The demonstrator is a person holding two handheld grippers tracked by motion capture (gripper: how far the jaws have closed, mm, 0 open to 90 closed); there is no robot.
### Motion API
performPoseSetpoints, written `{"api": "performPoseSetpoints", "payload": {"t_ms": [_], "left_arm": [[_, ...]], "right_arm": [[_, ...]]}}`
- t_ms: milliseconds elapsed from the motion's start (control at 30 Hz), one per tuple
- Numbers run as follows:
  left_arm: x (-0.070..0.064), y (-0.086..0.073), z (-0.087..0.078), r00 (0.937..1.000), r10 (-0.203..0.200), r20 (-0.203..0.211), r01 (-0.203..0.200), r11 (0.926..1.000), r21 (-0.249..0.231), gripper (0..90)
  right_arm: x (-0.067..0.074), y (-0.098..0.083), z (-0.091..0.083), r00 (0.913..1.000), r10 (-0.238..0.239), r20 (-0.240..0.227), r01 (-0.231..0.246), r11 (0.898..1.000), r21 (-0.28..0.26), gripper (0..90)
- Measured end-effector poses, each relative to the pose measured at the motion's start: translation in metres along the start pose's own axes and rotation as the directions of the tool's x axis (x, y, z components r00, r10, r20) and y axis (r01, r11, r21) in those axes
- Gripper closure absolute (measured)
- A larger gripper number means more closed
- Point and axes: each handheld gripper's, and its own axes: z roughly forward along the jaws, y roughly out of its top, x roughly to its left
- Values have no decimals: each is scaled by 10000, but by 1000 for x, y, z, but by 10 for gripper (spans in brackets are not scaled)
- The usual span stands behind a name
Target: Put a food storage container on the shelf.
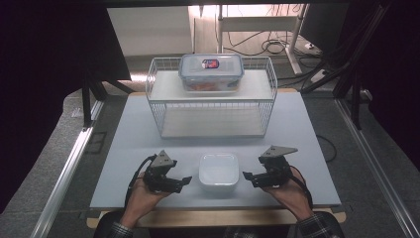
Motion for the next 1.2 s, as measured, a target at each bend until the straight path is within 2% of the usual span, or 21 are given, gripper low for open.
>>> {"api": "performPoseSetpoints", "payload": {"t_ms": [133, 167, 200, 333, 533, 567, 667, 700, 733, 800, 833, 867, 900, 933, 967, 1033, 1100, 1133, 1167, 1200], "left_arm": [[-2, 10, 4, 9999, 109, 88, -109, 9999, 24, 227], [-1, 15, 7, 9996, 95, 257, -94, 9999, -34, 230], [-1, 15, 7, 9996, 95, 257, -94, 9999, -34, 231], [1, 29, 19, 9988, 54, 484, -53, 10000, -22, 230], [3, 36, 34, 9951, -227, 966, 222, 9997, 63, 172], [3, 36, 39, 9936, -278, 1098, 266, 9996, 130, 166], [2, 35, 43, 9923, -310, 1199, 282, 9993, 244, 161], [3, 34, 46, 9886, -435, 1443, 402, 9989, 262, 154], [3, 34, 46, 9886, -435, 1443, 402, 9989, 262, 151], [3, 32, 49, 9791, -630, 1933, 576, 9978, 336, 147], [3, 32, 49, 9791, -630, 1933, 576, 9978, 336, 148], [3, 32, 51, 9726, -694, 2220, 620, 9973, 403, 148], [2, 31, 53, 9620, -767, 2622, 668, 9967, 467, 148], [1, 30, 54, 9589, -803, 2723, 702, 9964, 467, 156], [-1, 29, 52, 9609, -794, 2653, 697, 9965, 459, 161], [-2, 27, 46, 9626, -851, 2573, 772, 9962, 410, 217], [-1, 23, 41, 9573, -1168, 2644, 1115, 9931, 351, 310], [-1, 23, 41, 9573, -1168, 2644, 1115, 9931, 351, 353], [-1, 20, 36, 9540, -1422, 2639, 1399, 9898, 275, 403], [-1, 20, 36, 9540, -1422, 2639, 1399, 9898, 275, 429]], "right_arm": [[3, 7, 2, 9997, -118, -197, 120, 9998, 128, 259], [4, 9, 3, 9996, -156, -226, 161, 9996, 217, 268], [4, 9, 3, 9996, -156, -226, 161, 9996, 217, 268], [7, 20, 12, 9978, -294, -592, 308, 9993, 232, 287], [6, 23, 22, 9966, -152, -810, 176, 9994, 291, 251], [5, 22, 26, 9950, -31, -1002, 68, 9993, 365, 236], [4, 21, 30, 9931, 101, -1170, -54, 9992, 408, 229], [4, 20, 36, 9894, 248, -1433, -163, 9981, 598, 225], [4, 20, 36, 9894, 248, -1433, -163, 9981, 598, 225], [3, 18, 41, 9801, 726, -1847, -600, 9955, 729, 230], [3, 18, 41, 9801, 726, -1847, -600, 9955, 729, 230], [3, 18, 41, 9760, 875, -1992, -727, 9941, 802, 236], [3, 17, 42, 9707, 1032, -2171, -856, 9924, 890, 244], [3, 17, 43, 9605, 1249, -2485, -1016, 9893, 1046, 263], [4, 16, 44, 9529, 1489, -2642, -1196, 9851, 1238, 259], [6, 16, 42, 9526, 1540, -2623, -1203, 9828, 1401, 276], [8, 16, 38, 9540, 1576, -2549, -1215, 9809, 1516, 341], [8, 16, 38, 9540, 1576, -2549, -1215, 9809, 1516, 341], [8, 15, 31, 9559, 1706, -2389, -1386, 9797, 1450, 439], [8, 15, 31, 9559, 1706, -2389, -1386, 9797, 1450, 439]]}}
